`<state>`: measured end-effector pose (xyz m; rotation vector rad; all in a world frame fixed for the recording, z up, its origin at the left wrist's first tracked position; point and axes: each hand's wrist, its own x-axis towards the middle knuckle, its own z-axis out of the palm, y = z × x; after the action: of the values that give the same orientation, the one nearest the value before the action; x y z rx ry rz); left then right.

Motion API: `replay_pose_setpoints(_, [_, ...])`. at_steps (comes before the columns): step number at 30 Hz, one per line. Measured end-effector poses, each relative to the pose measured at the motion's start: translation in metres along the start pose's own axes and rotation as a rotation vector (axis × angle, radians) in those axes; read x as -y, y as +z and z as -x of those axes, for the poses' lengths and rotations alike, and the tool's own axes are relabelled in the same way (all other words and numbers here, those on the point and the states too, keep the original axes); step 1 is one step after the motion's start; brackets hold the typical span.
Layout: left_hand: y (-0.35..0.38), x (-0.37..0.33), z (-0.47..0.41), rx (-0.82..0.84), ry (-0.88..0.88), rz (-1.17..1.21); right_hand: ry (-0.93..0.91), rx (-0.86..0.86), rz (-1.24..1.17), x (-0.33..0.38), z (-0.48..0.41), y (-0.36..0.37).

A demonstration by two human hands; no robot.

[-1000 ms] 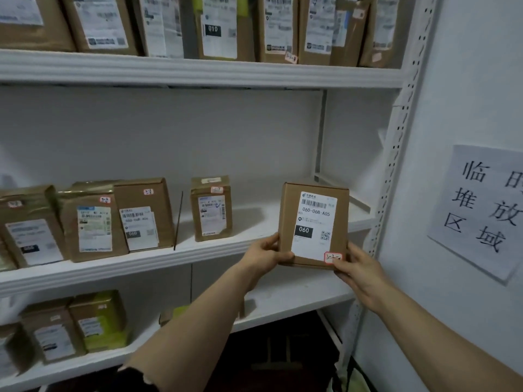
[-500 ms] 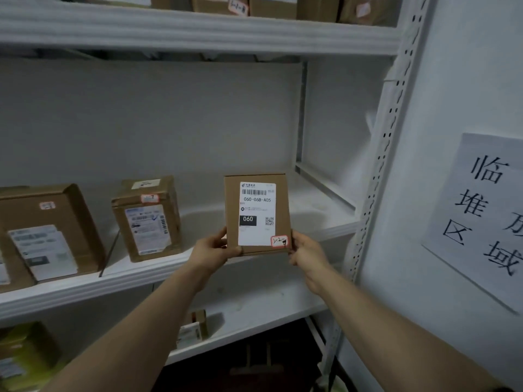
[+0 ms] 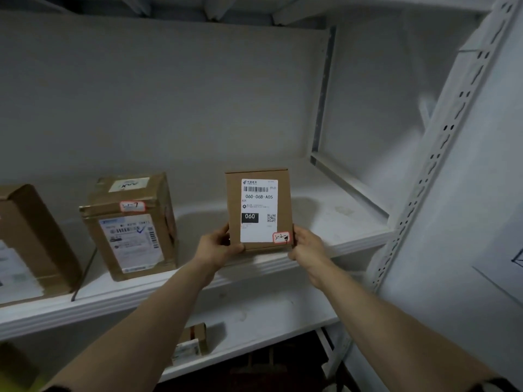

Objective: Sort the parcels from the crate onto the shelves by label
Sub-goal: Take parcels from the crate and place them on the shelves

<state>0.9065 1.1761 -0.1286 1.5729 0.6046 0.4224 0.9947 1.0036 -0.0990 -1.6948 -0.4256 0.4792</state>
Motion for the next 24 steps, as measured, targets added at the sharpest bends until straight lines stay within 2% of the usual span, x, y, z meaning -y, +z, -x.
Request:
replay_pose_setpoints(9, [0.011, -0.009, 0.006, -0.072, -0.048, -0.054, 0.005, 0.061, 0.075, -0.001, -0.012, -0.011])
replay_pose_setpoints(14, [0.028, -0.025, 0.033, -0.182, -0.028, -0.444, -0.056, 0.051, 0.226, -0.011, -0.018, -0.016])
replay_pose_setpoints(17, [0.039, -0.028, 0.041, -0.284, -0.060, -0.565, -0.082, 0.002, 0.373, -0.011, -0.019, -0.011])
replay_pose_setpoints(20, [0.047, -0.026, 0.040, -0.381, -0.100, -0.527, -0.100, 0.008, 0.466, -0.011, -0.023, -0.005])
replay_pose_setpoints(24, [0.048, -0.023, 0.032, -0.403, -0.158, -0.480, -0.092, 0.031, 0.492, -0.010, -0.035, 0.005])
